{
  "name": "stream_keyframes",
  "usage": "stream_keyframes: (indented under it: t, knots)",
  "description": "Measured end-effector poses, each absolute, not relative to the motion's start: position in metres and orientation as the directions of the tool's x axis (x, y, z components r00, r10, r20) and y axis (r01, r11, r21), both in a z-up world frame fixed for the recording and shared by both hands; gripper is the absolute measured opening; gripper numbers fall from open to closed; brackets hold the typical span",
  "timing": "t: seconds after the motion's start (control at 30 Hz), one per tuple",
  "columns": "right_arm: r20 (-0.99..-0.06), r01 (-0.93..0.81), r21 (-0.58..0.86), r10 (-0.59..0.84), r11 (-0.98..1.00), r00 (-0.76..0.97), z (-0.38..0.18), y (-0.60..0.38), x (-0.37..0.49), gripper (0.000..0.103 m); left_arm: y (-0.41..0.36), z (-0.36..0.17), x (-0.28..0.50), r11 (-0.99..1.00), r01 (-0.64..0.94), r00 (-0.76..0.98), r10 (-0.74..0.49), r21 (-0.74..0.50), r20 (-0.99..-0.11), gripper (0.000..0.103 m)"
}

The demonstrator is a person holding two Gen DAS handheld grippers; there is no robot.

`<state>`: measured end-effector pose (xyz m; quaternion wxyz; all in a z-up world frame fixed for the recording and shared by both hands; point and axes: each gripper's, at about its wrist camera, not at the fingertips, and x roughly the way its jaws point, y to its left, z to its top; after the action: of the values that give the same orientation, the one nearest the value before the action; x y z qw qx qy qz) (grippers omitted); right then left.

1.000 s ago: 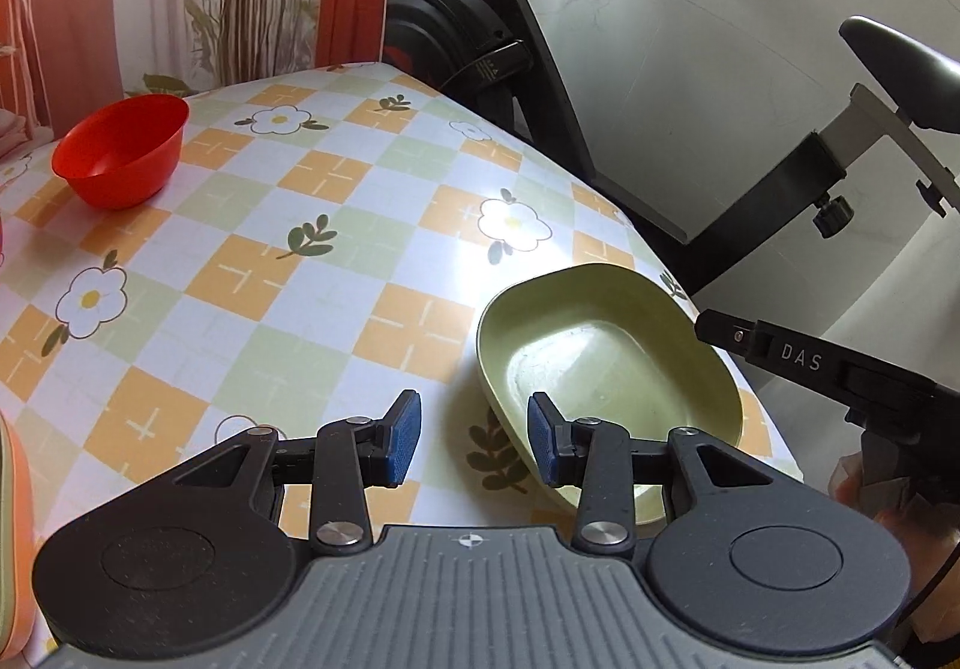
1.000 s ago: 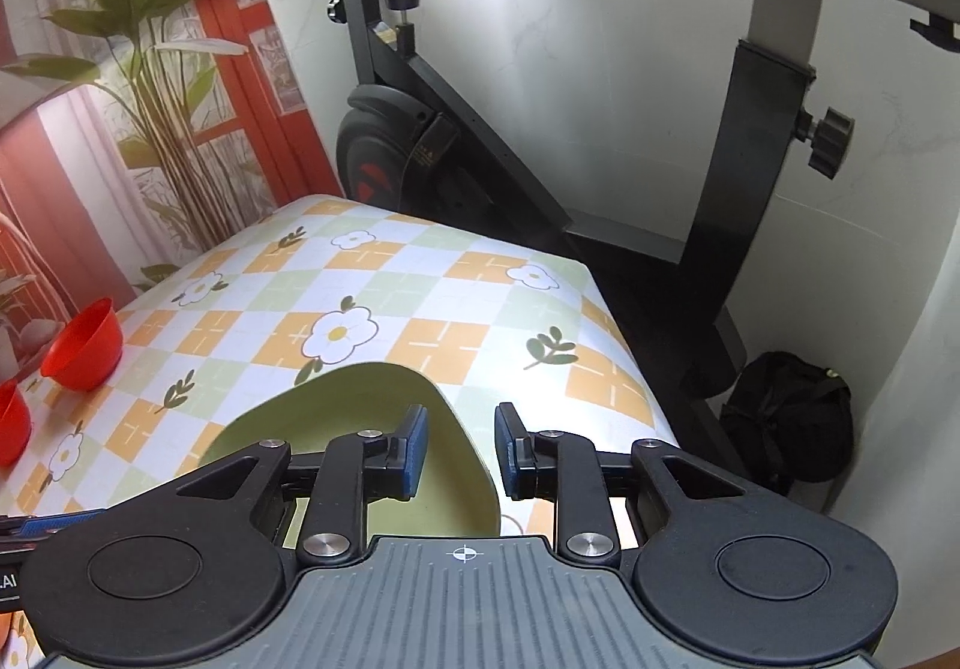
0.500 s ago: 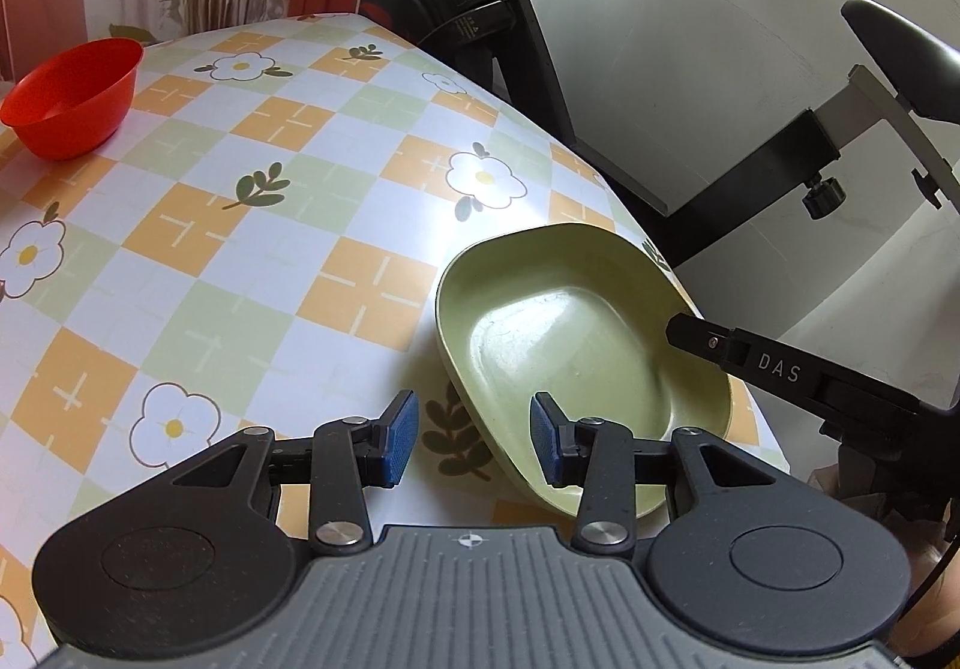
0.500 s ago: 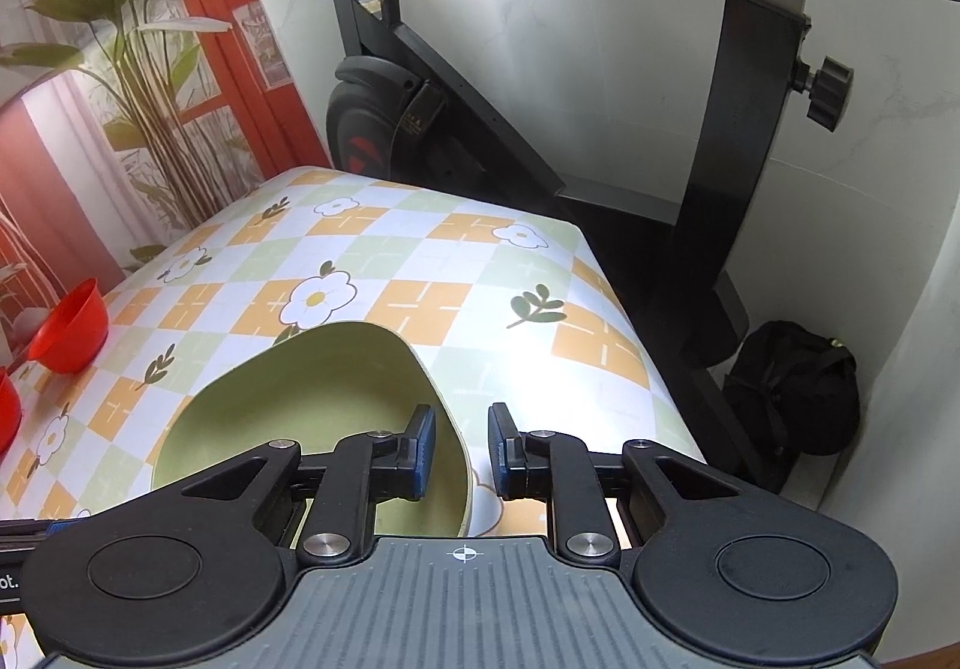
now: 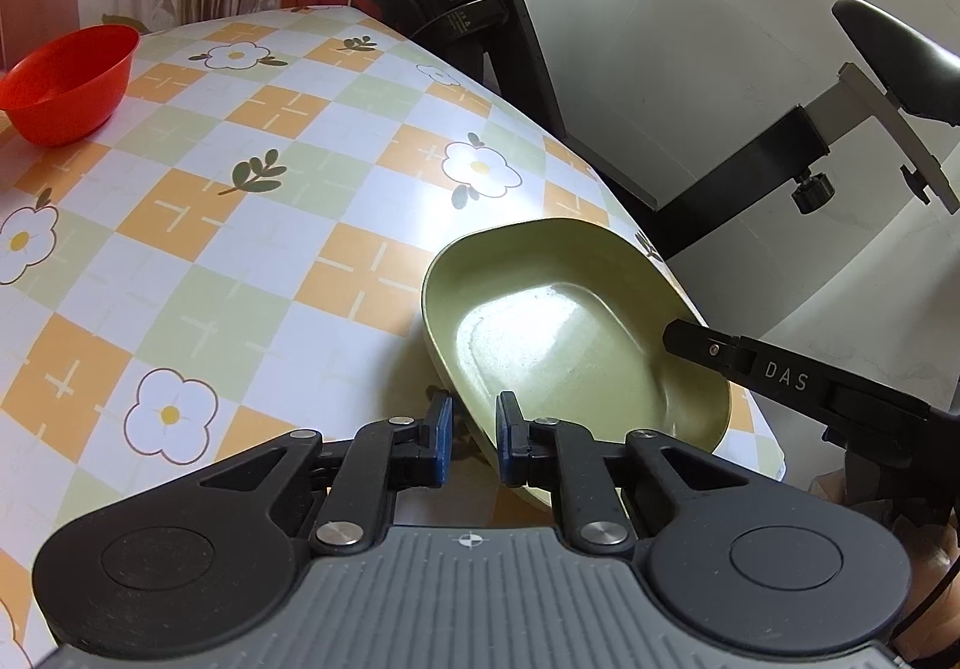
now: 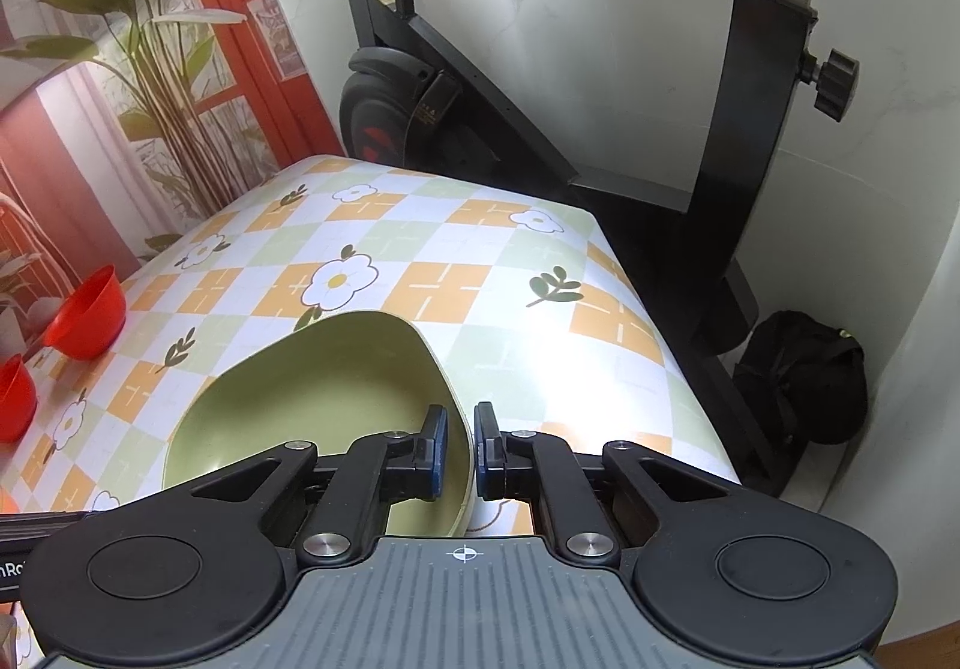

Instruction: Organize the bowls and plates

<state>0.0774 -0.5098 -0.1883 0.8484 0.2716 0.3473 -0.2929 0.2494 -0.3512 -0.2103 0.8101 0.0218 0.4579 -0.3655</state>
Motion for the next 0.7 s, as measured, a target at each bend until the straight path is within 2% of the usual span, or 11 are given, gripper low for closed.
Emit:
stream_keyframes:
  t: [0.3,0.7]
  knots:
    - [-0.718,0.629,0.287,-0.272,0.722,0.640,-0.159,-0.478,0.090,0.008,-0.317,-0.188,0.247,0.751,0.611,0.372,-0.552,-0.251,-0.746,0.016]
    - [-0.674,0.494,0.315,-0.175,0.810,0.718,-0.107,-0.411,0.134,0.009,-0.242,-0.136,0.266,0.817,0.494,0.514,-0.550,-0.297,-0.658,0.016]
